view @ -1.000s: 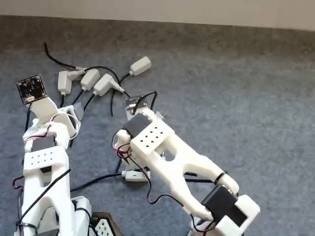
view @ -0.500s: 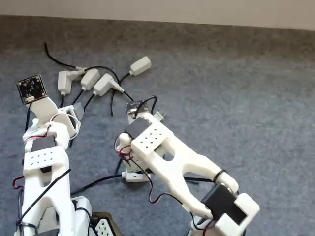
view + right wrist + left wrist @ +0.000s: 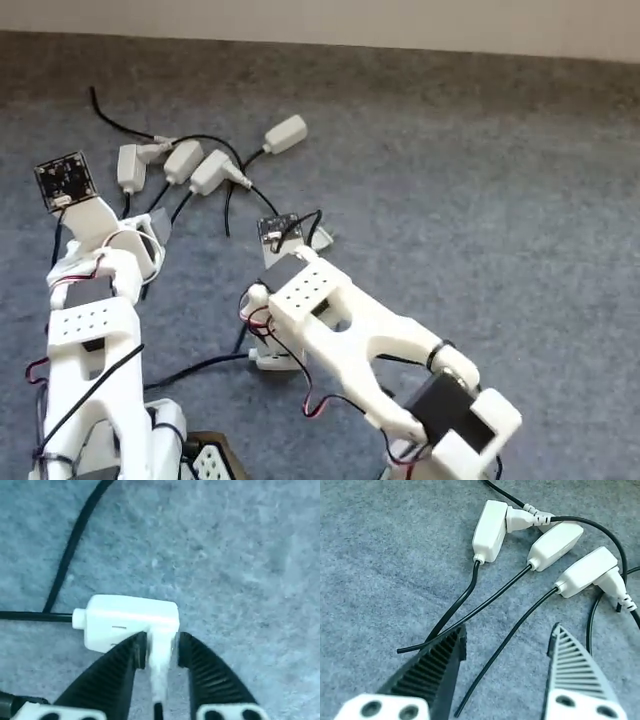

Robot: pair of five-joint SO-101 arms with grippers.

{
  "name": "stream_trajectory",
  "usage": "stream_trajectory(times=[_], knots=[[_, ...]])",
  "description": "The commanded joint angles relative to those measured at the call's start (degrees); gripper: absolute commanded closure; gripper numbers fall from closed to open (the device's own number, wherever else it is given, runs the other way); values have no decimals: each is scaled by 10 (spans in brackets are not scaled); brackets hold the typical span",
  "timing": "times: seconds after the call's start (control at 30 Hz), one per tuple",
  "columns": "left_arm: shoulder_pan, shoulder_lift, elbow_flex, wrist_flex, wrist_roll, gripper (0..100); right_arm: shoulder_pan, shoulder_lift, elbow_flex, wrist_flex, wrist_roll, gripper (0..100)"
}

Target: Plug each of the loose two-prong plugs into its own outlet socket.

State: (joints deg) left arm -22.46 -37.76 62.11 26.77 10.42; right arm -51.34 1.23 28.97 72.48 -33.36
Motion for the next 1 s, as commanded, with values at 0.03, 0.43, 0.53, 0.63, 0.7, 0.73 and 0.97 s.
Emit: stream_trajectory(times=[0.03,0.43,0.53,0.63,0.7,0.73,0.97], knots=[[22,-1,-14,-4,-6,726,5,11,-32,31,6,663],[101,0,-67,132,-127,726,107,-71,-418,284,297,635],[142,0,-109,220,-210,726,196,-140,-435,284,318,635],[176,0,-184,336,-304,726,313,-196,-363,276,322,638],[198,0,-240,413,-367,726,375,-229,-269,232,338,659],[209,0,-264,452,-402,726,401,-248,-211,192,351,678],[246,47,-306,549,-527,726,481,-402,255,-125,381,790]])
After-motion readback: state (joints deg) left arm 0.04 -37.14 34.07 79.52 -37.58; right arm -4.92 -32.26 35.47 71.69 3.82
